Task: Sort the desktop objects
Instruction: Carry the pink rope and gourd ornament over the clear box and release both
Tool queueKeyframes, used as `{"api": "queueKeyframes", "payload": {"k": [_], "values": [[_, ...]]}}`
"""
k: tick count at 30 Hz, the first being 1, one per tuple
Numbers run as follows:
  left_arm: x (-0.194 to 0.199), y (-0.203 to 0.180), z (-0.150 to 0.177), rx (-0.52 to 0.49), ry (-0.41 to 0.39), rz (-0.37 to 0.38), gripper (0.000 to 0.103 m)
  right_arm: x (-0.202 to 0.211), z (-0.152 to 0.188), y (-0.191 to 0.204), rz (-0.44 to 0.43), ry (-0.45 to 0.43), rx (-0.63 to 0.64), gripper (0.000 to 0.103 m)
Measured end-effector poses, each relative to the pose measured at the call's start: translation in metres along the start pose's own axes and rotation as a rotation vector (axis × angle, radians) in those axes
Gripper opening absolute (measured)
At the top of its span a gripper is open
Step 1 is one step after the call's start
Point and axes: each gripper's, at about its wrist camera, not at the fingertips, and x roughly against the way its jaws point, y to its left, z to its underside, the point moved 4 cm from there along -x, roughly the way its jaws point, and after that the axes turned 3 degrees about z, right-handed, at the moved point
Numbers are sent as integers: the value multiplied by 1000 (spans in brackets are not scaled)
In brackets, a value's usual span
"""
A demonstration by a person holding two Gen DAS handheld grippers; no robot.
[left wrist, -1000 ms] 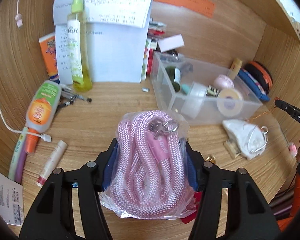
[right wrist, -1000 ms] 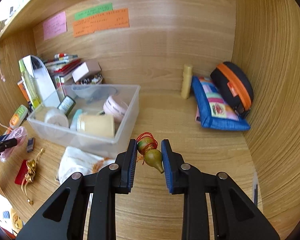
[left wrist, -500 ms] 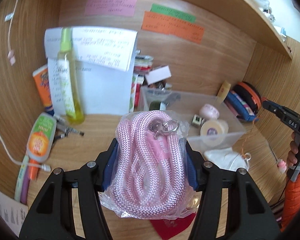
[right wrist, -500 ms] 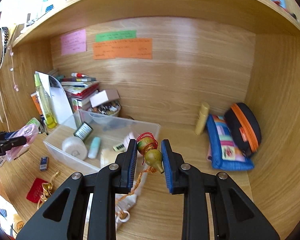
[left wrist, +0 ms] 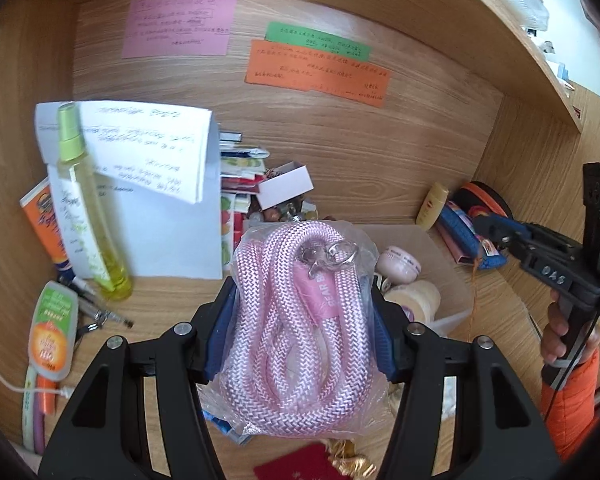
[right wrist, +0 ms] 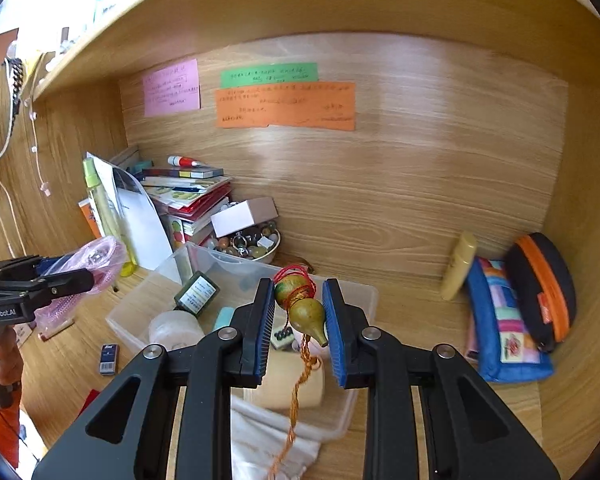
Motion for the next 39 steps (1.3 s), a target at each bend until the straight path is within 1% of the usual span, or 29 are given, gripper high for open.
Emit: {"api": "queueKeyframes", "payload": {"k": [10,15,18,21,26,30,33,36,39], "values": [[-38,-10,-23,-12,37,32,58,-62,-2,15,-59,111,-9,22],[-65,-16,-29,-20,73,41,58,-90,10,20,-69,167,6,22],[-83,-18,-24,-32,110,42,58,-101,19,18,-75,207,5,22],[-99,-18,-16,-32,154,54,58,-108,24,16,-77,229,2,22],[-112,-18,-5,-42,206,66,58,-114,32,17,-87,251,14,22],[-110,-17,-4,-46,208,67,58,-120,38,18,-90,275,20,22],[-111,-17,-4,-39,210,76,58,-120,39,19,-82,272,31,22],[-111,-17,-3,-39,213,66,58,-121,41,23,-71,277,53,22],[-110,-18,-4,-44,209,64,58,-123,41,25,-66,282,61,26]]}}
